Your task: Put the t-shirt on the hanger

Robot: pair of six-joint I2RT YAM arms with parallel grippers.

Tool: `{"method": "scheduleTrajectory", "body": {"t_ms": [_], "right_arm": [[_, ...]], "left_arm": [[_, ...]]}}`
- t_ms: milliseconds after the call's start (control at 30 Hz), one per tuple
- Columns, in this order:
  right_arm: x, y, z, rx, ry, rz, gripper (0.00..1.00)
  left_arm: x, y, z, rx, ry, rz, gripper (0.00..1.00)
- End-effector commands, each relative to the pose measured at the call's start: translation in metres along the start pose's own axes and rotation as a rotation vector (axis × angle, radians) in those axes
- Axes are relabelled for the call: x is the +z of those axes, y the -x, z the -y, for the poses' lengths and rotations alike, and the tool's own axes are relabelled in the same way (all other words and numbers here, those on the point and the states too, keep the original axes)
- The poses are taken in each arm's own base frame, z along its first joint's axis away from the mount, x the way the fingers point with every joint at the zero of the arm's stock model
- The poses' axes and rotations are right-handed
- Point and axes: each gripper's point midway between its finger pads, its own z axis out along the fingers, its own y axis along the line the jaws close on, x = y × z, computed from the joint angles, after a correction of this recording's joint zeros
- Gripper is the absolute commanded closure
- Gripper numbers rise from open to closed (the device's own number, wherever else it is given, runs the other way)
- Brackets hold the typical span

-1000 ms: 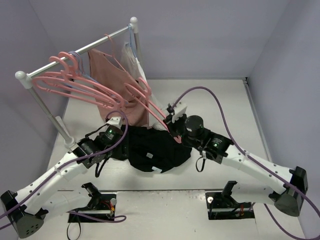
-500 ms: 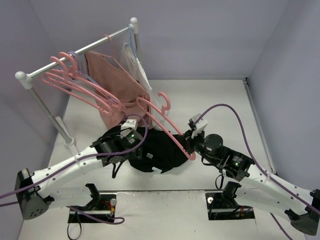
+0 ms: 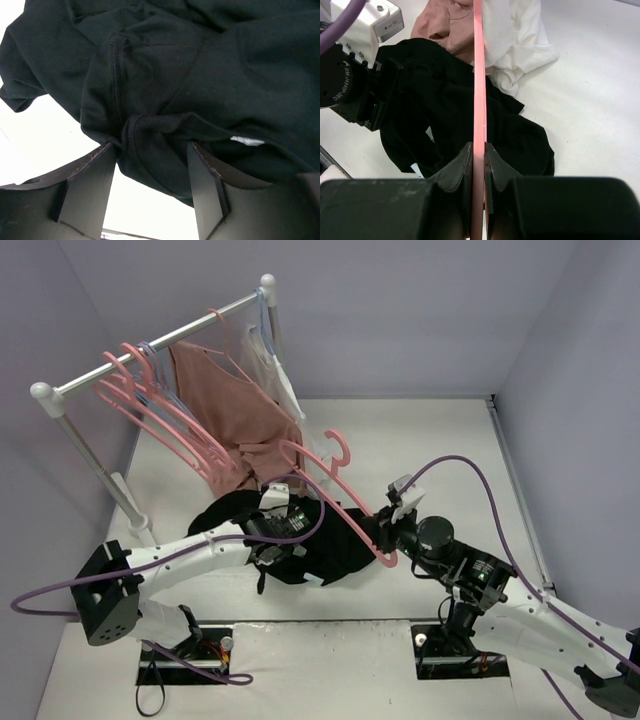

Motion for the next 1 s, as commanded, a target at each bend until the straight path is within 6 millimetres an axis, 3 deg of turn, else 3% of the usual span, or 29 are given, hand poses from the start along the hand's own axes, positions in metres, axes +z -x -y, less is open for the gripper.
{"method": "scheduleTrajectory", "body": {"t_ms": [0, 267, 467, 733, 833, 967], "right_arm": [[-0.002, 0.019, 0.0, 0.044, -0.011, 0.079, 1.0], [-0.011, 0.024, -0.001, 0.055, 0.003, 0.095, 1.0], [-0.012, 0.022, -0.003, 0.06, 0.015, 0.088, 1.0], [-0.012, 0.02, -0.008, 0.057, 0.041, 0.074, 1.0], [-0.011, 0.017, -0.01, 0.062, 0.051, 0.066, 1.0], [-0.013, 0.015, -0.014, 0.074, 0.076, 0.061, 1.0]], "left_arm": [[0.003, 0.012, 0.001, -0.043, 0.038, 0.056, 0.49], [0.008, 0.006, -0.003, -0.029, 0.06, 0.049, 0.67], [0.009, 0.001, -0.01, -0.024, 0.081, 0.042, 0.68], [-0.006, 0.011, -0.025, -0.03, 0.045, 0.105, 0.71], [-0.007, 0.013, -0.029, -0.019, 0.051, 0.117, 0.91], [-0.007, 0.016, -0.029, 0.01, 0.053, 0.128, 1.0]]}}
